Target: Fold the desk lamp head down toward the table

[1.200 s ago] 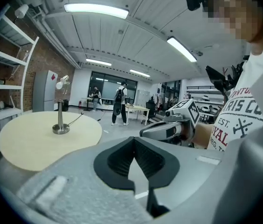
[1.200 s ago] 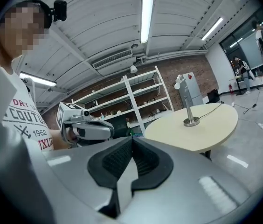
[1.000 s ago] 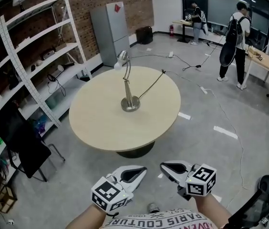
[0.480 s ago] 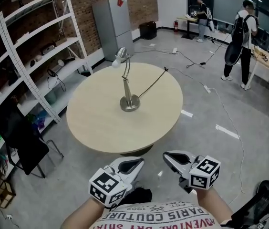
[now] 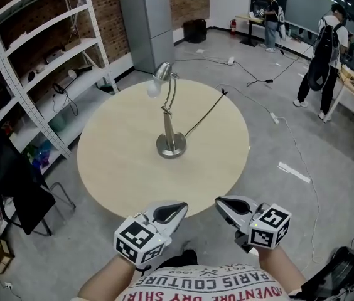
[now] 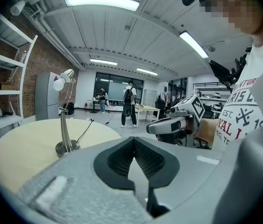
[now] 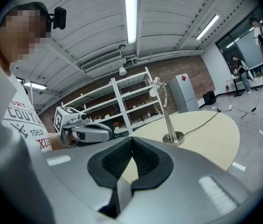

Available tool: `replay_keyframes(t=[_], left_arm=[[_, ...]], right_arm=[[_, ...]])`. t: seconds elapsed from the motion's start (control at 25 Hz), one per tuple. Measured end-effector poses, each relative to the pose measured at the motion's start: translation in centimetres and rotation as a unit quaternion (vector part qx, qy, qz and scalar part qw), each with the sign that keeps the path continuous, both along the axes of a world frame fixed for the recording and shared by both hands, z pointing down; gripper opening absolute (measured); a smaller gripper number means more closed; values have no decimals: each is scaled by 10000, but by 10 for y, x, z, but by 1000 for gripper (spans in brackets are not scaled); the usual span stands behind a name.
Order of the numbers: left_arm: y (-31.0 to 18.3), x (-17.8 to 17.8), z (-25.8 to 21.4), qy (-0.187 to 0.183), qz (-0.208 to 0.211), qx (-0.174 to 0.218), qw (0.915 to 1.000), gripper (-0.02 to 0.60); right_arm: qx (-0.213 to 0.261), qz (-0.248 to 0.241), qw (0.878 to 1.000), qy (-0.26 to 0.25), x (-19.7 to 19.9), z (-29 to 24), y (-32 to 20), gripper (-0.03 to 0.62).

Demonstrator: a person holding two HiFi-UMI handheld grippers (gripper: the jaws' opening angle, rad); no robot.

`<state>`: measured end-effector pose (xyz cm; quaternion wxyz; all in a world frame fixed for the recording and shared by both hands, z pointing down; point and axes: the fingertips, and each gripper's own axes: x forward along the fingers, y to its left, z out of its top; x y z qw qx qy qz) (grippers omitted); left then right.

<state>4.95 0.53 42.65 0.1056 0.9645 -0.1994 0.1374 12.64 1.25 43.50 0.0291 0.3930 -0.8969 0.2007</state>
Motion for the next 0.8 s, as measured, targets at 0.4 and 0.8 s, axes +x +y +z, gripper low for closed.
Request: replay_keyframes(t=[0.4,0.8], left_arm=[[-125,-28,0,-36,-360,-50,9993,2],[-173,-27,-11,196,-317,57,9993,2]], right_arm=[[3,-210,9998,52,-18,2,-129,3],[82,-61,9999,127,2,4,-172,3]])
